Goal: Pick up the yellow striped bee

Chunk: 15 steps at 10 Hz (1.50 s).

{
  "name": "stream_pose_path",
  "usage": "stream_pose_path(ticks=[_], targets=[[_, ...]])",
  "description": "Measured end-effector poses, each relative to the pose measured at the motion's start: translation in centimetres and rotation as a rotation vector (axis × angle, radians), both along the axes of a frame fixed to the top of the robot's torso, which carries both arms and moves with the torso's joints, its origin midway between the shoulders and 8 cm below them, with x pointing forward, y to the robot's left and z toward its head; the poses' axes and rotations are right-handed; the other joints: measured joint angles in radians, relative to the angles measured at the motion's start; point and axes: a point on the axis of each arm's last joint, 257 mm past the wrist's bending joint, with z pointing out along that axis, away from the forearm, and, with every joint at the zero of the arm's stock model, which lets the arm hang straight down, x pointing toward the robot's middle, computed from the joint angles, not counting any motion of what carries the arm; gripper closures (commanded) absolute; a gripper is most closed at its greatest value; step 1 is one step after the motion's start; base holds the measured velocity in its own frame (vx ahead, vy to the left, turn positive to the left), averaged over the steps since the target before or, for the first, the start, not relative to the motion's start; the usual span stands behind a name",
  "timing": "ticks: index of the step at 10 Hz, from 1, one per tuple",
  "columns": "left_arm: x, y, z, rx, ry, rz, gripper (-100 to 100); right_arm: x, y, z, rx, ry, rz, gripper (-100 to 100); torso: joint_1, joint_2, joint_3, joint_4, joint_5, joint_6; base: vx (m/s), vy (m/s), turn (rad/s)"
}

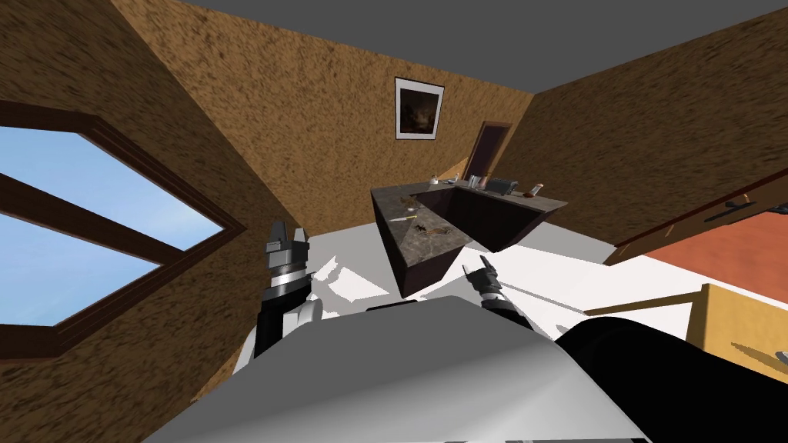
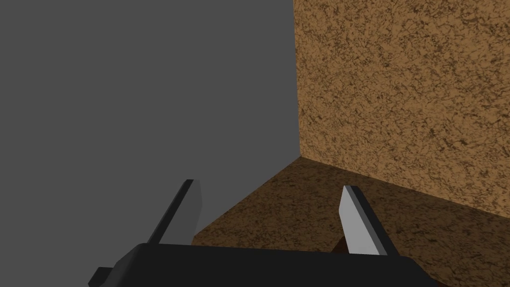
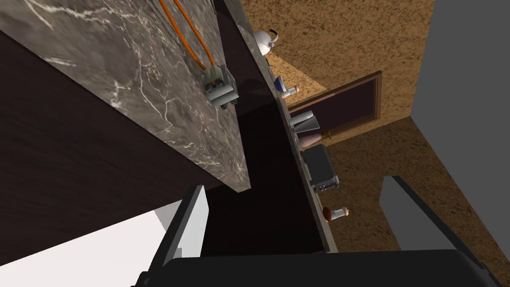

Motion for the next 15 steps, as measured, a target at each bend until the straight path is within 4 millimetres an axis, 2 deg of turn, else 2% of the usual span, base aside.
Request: stream_pose_path(ticks=[2, 3, 6, 9, 10, 11, 13, 14, 15], targets=[[0.0, 0.0, 0.0, 0.0, 0.0, 0.0, 0, -2.6, -2.2, -2.9, 0.055, 0.076, -0.04, -100, 0.0, -0.001, -0.001, 0.0, 0.0, 0.0, 0.023, 0.127, -0.025], [0.0, 0.0, 0.0, 0.0, 0.0, 0.0, 0, -2.8, -2.5, -3.2, 0.074, 0.078, -0.05, -100, -0.006, 0.001, 0.0, 0.0, -0.001, 0.0, 0.044, 0.143, -0.047], [0.0, 0.0, 0.0, 0.0, 0.0, 0.0, 0, -6.6, -5.5, -6.7, 0.151, 0.195, -0.118, -100, -0.001, -0.001, -0.001, 0.0, 0.0, 0.0, 0.049, 0.155, -0.045], [0.0, 0.0, 0.0, 0.0, 0.0, 0.0, 0, -9.6, -7.1, -8.6, 0.223, 0.262, -0.179, -100, -0.003, -0.001, -0.001, 0.0, -0.001, 0.0, 0.052, 0.117, -0.028], [0.0, 0.0, 0.0, 0.0, 0.0, 0.0, 0, -10.8, -8.6, -9.4, 0.244, 0.293, -0.199, -100, -0.004, -0.002, -0.001, -0.001, -0.001, 0.0, 0.041, 0.064, -0.005], [0.0, 0.0, 0.0, 0.0, 0.0, 0.0, 0, -11.3, -9.1, -9.7, 0.266, 0.293, -0.214, -100, -0.008, -0.002, -0.001, 0.0, -0.002, 0.0, 0.077, 0.138, -0.027], [0.0, 0.0, 0.0, 0.0, 0.0, 0.0, 0, -14.5, -10.6, -11.4, 0.315, 0.357, -0.267, -100, -0.003, -0.003, -0.002, -0.001, -0.001, 0.0, 0.06, 0.107, -0.026], [0.0, 0.0, 0.0, 0.0, 0.0, 0.0, 0, -14.8, -10.9, -11.6, 0.334, 0.355, -0.281, -100, -0.007, -0.002, -0.001, 0.0, -0.001, -0.001, 0.082, 0.122, -0.021], [0.0, 0.0, 0.0, 0.0, 0.0, 0.0, 0, -17.0, -11.8, -12.5, 0.353, 0.398, -0.311, -100, -0.005, -0.003, -0.002, -0.001, -0.001, 0.0, 0.09, 0.119, -0.038]])
